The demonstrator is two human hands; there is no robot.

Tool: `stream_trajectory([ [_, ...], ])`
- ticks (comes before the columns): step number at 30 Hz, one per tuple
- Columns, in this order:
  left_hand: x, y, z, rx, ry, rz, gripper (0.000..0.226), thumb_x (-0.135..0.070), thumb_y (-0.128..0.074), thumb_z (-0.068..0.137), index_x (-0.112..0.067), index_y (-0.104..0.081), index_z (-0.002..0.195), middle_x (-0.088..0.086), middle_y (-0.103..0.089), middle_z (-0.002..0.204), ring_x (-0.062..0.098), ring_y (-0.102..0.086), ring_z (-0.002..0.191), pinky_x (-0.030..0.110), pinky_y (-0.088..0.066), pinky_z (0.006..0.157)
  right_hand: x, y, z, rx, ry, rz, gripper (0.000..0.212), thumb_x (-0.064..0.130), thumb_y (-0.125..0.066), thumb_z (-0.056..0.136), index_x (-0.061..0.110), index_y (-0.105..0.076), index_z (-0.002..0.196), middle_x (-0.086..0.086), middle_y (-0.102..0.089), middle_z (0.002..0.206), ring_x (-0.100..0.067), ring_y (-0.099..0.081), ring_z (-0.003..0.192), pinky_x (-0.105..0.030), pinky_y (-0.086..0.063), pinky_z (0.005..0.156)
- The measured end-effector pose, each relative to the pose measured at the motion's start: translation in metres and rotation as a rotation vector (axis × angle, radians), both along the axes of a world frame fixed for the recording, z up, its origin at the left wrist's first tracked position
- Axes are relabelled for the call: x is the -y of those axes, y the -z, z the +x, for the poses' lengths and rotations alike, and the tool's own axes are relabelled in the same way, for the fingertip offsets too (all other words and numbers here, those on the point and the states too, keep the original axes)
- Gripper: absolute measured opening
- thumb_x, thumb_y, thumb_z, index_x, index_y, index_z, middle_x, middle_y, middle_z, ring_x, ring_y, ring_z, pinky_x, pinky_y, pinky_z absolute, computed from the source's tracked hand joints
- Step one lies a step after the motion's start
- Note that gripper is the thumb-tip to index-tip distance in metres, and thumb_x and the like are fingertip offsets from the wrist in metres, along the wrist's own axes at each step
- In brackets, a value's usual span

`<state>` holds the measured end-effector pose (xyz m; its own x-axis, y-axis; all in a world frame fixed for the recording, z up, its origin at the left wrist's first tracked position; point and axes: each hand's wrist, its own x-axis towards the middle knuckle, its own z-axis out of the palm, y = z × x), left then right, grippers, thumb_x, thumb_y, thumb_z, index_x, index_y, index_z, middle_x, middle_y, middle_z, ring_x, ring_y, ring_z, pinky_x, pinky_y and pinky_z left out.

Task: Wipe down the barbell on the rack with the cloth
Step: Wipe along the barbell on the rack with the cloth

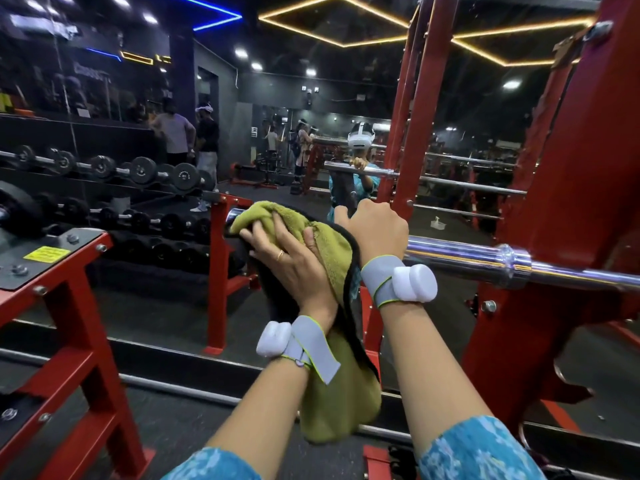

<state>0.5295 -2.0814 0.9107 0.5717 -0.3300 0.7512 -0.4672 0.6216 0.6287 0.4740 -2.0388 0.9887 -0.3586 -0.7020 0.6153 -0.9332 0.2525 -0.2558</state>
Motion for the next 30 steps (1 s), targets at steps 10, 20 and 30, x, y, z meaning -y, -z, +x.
stream_trajectory([
  [10, 0.008, -0.046, 0.032, 0.871, -0.200, 0.172, 0.038, -0.026, -0.036, 0.079, -0.015, -0.060, 0.051, 0.004, -0.057, 0.050, 0.024, -0.057, 0.049, 0.029, -0.049, 0.062, -0.010, 0.001, -0.003, 0.164, -0.180, -0.272, 0.033, 0.019, -0.038, 0.099, 0.006, -0.052, 0.073, -0.015, -0.055, 0.074, -0.038, -0.055, 0.080, -0.035, -0.031, 0.062],
  [20, -0.034, -0.061, -0.027, 1.049, -0.104, 0.298, 0.016, -0.018, -0.052, 0.072, -0.018, -0.065, 0.063, 0.001, -0.065, 0.065, 0.022, -0.062, 0.064, 0.026, -0.043, 0.066, -0.015, 0.000, -0.032, 0.512, -0.328, -0.668, 0.022, 0.015, -0.053, 0.092, 0.005, -0.060, 0.073, -0.007, -0.057, 0.071, -0.020, -0.049, 0.071, -0.029, -0.035, 0.067],
  [30, -0.022, -0.109, -0.006, 0.965, 0.623, 0.545, 0.022, -0.034, -0.055, 0.086, -0.017, -0.069, 0.087, 0.004, -0.064, 0.076, 0.027, -0.060, 0.094, 0.028, -0.041, 0.068, -0.040, 0.000, -0.023, 0.294, -0.179, -0.758, 0.024, 0.024, -0.049, 0.092, 0.006, -0.060, 0.080, -0.013, -0.062, 0.077, -0.035, -0.055, 0.078, -0.035, -0.034, 0.065],
])
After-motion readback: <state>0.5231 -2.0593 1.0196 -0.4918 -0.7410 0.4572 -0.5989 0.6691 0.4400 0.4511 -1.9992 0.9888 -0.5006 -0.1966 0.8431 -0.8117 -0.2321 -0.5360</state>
